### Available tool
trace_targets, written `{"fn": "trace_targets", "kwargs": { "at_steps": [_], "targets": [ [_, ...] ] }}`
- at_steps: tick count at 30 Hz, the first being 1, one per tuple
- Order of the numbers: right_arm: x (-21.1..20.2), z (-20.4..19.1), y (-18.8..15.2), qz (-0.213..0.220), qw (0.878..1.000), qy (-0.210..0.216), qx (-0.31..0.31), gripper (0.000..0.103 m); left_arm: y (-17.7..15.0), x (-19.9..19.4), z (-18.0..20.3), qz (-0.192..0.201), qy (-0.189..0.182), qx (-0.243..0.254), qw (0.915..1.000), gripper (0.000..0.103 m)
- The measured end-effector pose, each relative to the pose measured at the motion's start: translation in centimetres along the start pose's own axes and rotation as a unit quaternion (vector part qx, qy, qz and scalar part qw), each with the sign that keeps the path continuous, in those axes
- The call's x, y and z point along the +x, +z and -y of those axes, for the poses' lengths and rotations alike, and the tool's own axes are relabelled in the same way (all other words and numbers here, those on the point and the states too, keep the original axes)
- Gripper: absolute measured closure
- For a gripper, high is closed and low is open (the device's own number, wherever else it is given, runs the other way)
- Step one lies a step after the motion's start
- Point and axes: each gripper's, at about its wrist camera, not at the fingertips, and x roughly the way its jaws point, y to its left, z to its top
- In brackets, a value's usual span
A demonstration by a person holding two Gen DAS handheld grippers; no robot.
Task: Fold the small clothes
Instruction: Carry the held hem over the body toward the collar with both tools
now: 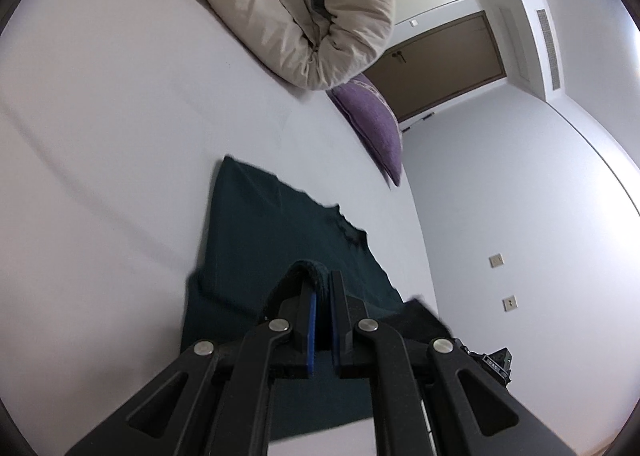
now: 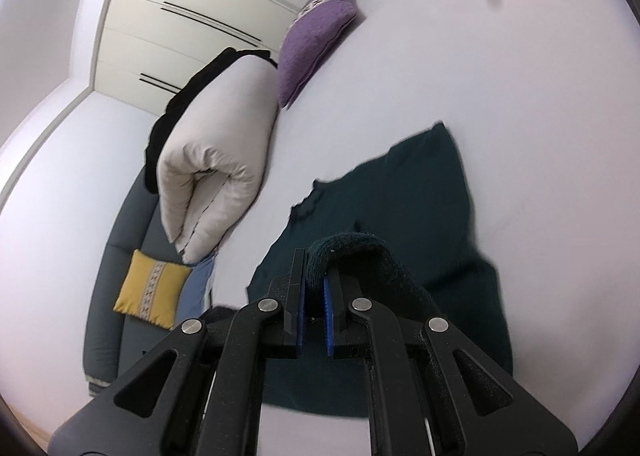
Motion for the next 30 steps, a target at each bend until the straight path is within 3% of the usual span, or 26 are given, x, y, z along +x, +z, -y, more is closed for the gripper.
{"fn": "trace_targets", "kwargs": {
  "at_steps": [13,20,22,24,28,29,30],
  "targets": [
    [11.1,3.0,7.6,0.006,0.998,-0.065,0.018,0.097,6.1,8.4,-0.6,0.014,0.056,0.004,0.9983,0.097],
    [15.9,5.6,10.3,0.014,0.993,-0.117,0.021,0.093,8.0,12.3,-1.8,0.021,0.124,0.013,0.9920,0.095],
    [16.9,6.4,11.0,0.019,0.992,-0.117,0.031,0.093,8.6,12.7,-2.4,0.030,0.132,0.007,0.9907,0.090],
    [17.5,6.8,11.2,0.022,0.991,-0.125,0.030,0.084,9.0,12.7,-2.9,0.032,0.139,-0.003,0.9898,0.061],
    [17.5,7.2,11.3,0.037,0.991,-0.126,0.029,0.061,8.3,11.2,-1.9,0.048,0.134,0.020,0.9897,0.058],
    [17.0,7.1,11.3,0.050,0.988,-0.141,0.024,0.050,7.9,10.6,-1.4,0.055,0.130,0.026,0.9896,0.058],
    [16.6,6.9,11.2,0.059,0.987,-0.148,0.021,0.049,7.5,10.0,-0.8,0.060,0.128,0.035,0.9893,0.057]
  ]
}}
